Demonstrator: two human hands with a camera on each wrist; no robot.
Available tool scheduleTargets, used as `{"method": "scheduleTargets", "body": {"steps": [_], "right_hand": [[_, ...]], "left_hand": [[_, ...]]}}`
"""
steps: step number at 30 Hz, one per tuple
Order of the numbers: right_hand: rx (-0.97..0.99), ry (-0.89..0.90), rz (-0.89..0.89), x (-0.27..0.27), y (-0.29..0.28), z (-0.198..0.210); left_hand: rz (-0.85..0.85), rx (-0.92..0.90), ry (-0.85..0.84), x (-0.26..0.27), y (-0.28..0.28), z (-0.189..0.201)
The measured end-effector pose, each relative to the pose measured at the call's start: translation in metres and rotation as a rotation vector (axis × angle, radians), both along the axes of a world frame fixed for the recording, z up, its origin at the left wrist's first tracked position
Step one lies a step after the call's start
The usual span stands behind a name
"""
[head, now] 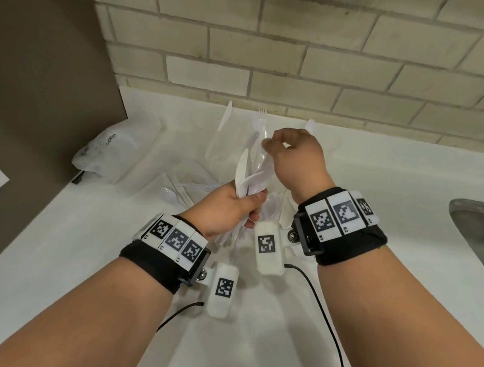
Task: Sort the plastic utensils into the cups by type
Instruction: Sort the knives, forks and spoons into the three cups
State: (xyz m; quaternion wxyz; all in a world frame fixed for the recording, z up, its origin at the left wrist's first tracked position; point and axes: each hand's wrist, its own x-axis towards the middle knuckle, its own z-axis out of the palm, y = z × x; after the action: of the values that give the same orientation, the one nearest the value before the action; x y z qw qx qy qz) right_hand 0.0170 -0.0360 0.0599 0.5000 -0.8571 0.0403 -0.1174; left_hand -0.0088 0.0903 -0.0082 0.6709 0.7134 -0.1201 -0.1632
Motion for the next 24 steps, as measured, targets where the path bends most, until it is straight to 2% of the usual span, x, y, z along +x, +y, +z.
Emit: {"method": "scheduleTargets", "body": {"steps": [8, 13, 15, 18, 21, 24], "right_hand": [[0.214, -0.148, -0.037, 0.004, 0.001, 0.015], [0.563, -0.396, 0.018, -0.005, 0.006, 0.038], [0.526, -0.434, 0.064, -0.006, 0.007, 0.041], [0.313, -0.286, 0.119, -0.004, 0.008, 0.034], [-0.003, -0.02, 0.241, -0.004, 0.006, 0.019], [0.049, 0.114, 0.298, -0.006, 0.009, 0.006]], "left_hand": [[-0.008, -0.022, 0.025, -0.002, 0.004, 0.0], [-0.028, 0.041, 0.023, 0.001, 0.01, -0.001], [-0.01, 0.056, 0.048, 0.003, 0.011, -0.002], [0.062, 0.113, 0.03, 0.006, 0.011, -0.001], [0.098, 0.109, -0.004, 0.009, 0.013, 0.001], [0.079, 0.104, -0.021, 0.009, 0.014, 0.004]]}}
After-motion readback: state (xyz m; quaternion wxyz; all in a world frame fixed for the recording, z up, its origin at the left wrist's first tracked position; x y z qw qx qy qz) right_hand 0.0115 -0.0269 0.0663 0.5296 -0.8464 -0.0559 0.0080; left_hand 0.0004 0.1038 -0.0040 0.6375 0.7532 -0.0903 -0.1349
